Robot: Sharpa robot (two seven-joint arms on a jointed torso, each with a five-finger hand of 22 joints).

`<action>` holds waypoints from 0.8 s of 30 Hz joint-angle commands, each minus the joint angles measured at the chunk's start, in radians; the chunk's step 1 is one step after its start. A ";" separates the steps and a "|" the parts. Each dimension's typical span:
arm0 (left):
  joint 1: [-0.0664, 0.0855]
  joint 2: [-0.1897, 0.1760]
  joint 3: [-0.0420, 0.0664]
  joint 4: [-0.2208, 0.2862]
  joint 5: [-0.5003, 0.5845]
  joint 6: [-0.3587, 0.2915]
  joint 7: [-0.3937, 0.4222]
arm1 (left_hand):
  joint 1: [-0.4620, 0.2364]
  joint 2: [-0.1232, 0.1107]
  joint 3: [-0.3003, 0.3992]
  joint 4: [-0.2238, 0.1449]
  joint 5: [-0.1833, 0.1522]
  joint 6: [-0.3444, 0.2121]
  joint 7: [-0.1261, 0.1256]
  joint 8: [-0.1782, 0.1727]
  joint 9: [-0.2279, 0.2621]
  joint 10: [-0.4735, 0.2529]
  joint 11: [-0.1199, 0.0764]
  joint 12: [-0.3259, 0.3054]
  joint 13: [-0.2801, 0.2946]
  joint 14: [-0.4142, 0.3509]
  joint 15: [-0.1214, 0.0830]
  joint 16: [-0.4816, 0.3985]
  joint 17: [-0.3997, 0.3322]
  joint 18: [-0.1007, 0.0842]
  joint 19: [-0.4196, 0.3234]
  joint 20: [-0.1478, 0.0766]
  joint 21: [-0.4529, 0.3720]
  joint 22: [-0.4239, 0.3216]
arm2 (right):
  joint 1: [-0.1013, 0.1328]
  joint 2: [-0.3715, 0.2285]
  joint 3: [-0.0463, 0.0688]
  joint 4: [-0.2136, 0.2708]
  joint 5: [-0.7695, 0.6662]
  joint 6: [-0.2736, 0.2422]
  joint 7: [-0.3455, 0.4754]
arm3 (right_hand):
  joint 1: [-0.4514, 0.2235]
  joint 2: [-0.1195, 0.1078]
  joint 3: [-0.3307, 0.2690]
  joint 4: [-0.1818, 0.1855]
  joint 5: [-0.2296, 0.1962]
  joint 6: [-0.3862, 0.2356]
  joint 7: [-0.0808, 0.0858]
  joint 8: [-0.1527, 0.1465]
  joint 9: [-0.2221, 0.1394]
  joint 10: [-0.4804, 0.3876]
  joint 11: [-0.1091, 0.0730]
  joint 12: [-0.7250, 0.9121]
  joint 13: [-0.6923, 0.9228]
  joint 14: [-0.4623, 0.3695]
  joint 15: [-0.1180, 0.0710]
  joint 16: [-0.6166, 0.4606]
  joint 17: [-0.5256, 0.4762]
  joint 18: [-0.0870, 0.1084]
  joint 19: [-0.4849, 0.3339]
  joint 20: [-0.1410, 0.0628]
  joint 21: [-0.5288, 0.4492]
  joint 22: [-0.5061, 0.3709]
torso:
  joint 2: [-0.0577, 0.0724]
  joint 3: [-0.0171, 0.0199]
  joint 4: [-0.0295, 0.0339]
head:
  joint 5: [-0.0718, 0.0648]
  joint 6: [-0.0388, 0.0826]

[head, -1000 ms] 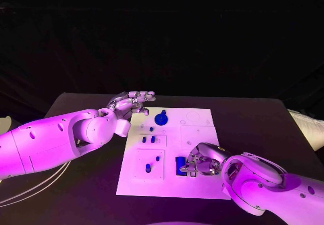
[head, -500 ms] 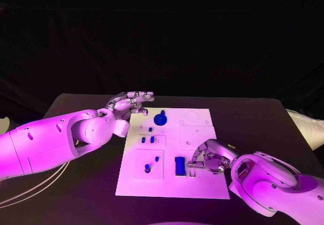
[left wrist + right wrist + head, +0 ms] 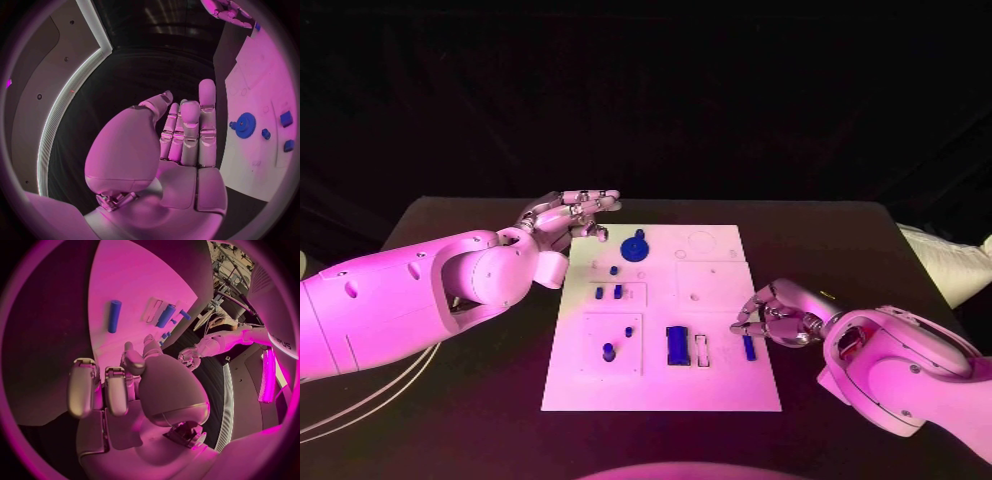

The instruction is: Assemble the parts on the task board

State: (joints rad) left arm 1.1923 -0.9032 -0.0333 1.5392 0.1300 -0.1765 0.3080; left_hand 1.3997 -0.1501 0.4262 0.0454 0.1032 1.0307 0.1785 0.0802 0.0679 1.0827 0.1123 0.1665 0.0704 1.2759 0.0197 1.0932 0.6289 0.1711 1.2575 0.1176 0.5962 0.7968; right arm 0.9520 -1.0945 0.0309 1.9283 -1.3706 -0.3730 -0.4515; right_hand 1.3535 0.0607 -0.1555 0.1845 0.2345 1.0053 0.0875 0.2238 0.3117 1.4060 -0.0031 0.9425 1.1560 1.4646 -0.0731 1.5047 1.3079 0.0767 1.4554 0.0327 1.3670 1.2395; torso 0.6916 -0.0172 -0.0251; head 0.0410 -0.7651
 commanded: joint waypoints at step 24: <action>-0.014 0.009 -0.001 -0.004 -0.003 0.019 0.008 | -0.004 0.006 -0.001 -0.005 0.006 -0.004 0.003 0.002 -0.001 -0.007 0.001 0.007 -0.001 -0.006 0.002 0.004 -0.002 0.011 -0.003 0.000 -0.005 -0.002 | -0.019 0.005 -0.007 -0.007 -0.180 0.122 -0.121 | -0.045 -0.028 -0.054 0.050 -0.008 0.105 -0.019 -0.010 -0.023 0.002 -0.007 -0.035 -0.017 0.083 -0.005 -0.015 0.149 -0.004 -0.004 -0.005 -0.015 -0.009 | -0.013 -0.0016 -0.0055 | -0.037 -0.062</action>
State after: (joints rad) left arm 1.1785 -0.8962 -0.0345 1.5335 0.1295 -0.1760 0.3083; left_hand 1.3997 -0.1501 0.4261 0.0455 0.1032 1.0307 0.1785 0.0802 0.0678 1.0827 0.1123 0.1706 0.0704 1.2760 0.0197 1.0931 0.6280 0.1712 1.2575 0.1176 0.5962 0.7959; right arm 0.9354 -1.0923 0.0238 1.9232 -1.4973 -0.2952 -0.5461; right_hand 1.3171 0.0355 -0.2041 0.2330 0.2303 1.1040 0.0679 0.2190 0.2878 1.4061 -0.0032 0.9114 1.1396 1.4646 -0.0732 1.4931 1.3076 0.0767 1.4554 0.0326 1.3575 1.2315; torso 0.6784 -0.0186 -0.0307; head 0.0063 -0.8280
